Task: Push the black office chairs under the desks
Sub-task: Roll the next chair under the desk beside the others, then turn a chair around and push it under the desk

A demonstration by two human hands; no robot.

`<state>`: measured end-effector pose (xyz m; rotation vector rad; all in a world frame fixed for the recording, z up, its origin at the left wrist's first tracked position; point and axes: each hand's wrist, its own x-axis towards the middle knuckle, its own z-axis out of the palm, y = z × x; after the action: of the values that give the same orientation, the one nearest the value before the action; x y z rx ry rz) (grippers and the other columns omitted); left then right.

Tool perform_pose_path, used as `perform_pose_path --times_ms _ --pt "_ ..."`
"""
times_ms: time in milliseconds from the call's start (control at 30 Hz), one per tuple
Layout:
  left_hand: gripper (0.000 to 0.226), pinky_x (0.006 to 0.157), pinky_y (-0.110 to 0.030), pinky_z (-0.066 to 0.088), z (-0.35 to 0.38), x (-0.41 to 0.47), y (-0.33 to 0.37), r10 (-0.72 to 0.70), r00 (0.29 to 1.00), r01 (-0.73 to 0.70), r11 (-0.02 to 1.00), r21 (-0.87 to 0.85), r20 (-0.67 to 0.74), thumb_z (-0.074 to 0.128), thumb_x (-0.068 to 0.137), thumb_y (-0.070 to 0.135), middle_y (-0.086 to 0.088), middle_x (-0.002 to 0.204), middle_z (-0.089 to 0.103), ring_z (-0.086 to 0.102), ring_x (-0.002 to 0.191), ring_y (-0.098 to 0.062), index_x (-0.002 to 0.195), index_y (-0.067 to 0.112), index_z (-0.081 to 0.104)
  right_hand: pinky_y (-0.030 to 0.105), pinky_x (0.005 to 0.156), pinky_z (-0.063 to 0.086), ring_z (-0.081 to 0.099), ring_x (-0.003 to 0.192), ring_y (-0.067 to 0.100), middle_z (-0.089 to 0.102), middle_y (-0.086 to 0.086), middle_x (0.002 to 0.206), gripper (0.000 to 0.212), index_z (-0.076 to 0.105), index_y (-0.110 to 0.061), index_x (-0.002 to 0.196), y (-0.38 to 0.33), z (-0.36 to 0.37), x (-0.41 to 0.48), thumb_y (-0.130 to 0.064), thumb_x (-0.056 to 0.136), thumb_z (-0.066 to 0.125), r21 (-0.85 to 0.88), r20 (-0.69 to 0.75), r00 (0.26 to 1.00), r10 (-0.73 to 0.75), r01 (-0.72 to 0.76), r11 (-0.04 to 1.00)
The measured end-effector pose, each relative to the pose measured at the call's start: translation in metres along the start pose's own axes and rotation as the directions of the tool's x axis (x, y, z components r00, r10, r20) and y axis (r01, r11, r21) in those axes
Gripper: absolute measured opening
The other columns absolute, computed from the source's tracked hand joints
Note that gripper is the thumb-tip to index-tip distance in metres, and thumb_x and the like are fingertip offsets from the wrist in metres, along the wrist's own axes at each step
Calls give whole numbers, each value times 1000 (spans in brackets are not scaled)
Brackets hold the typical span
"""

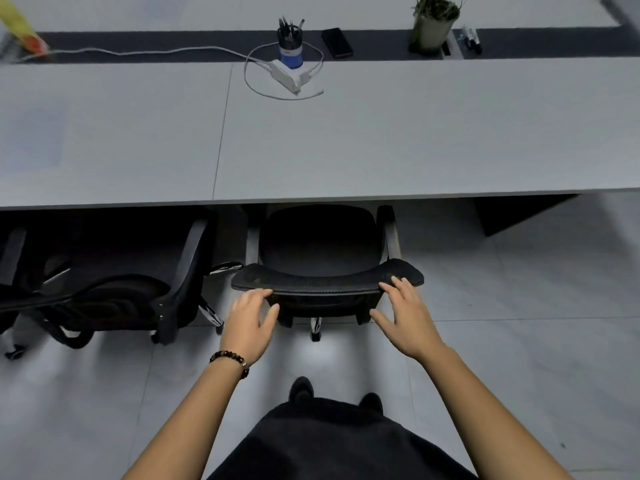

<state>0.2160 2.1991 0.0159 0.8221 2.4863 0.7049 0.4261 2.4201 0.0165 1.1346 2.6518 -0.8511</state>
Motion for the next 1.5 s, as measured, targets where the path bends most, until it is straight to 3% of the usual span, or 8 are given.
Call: perform_pose_path --times_ms 133,267,500,733,933,1167,1333,1500 --pt "40 97 -32 42 2 -58 -10 -124 992 127 966 -224 27 54 93 35 6 129 51 50 117 -12 130 22 50 26 104 33 41 132 14 36 -3 150 58 32 -23 148 1 7 -63 -42 97 52 277 -20 989 149 -137 951" --pt "33 97 -36 45 17 -97 -15 -197 966 245 907 -344 171 59 91 26 4 124 56 52 113 -6 123 29 50 26 102 37 43 127 9 39 -6 146 53 35 -29 146 17 34 -134 -40 97 52 410 -32 926 376 -331 850" --pt "33 92 -28 46 48 -92 27 125 905 7 952 -306 408 59 91 23 7 119 58 54 111 -2 123 26 51 30 97 43 45 127 8 40 -12 141 53 40 -31 143 40 58 -246 -46 94 52 563 -163 730 663 -483 671" --pt "36 87 -20 46 87 -125 149 481 741 -358 873 -331 469 59 90 23 3 118 58 56 107 -8 125 23 52 41 104 44 45 128 9 38 -18 139 53 41 -33 142 72 44 -374 -48 92 52 750 -356 398 845 -417 513" --pt "37 85 -16 43 163 -256 241 666 569 -536 746 -396 483 60 90 20 2 117 59 57 109 -8 126 19 52 37 106 40 41 130 7 33 -22 141 61 34 -35 145 127 77 -524 -53 89 52 860 -350 166 922 -334 387" --pt "34 90 -32 47 283 -473 303 690 443 -517 718 -465 572 59 91 21 4 117 58 54 108 -3 122 28 48 31 107 38 37 136 7 31 -17 147 68 30 -34 147 210 131 -709 -60 87 47 906 -275 13 961 -332 263" --pt "40 88 -23 45 334 -589 359 730 263 -577 643 -504 630 61 89 25 11 121 57 53 110 3 127 25 48 36 107 40 41 132 8 34 -15 146 67 31 -35 146 263 125 -814 -58 86 51 932 -254 -94 963 -289 218" --pt "40 87 -21 45 411 -663 409 741 196 -602 608 -518 642 61 89 21 10 120 60 54 110 3 127 21 50 34 104 41 41 132 7 38 -11 143 64 34 -29 145 343 134 -881 -44 89 60 947 -249 -169 954 -250 203"
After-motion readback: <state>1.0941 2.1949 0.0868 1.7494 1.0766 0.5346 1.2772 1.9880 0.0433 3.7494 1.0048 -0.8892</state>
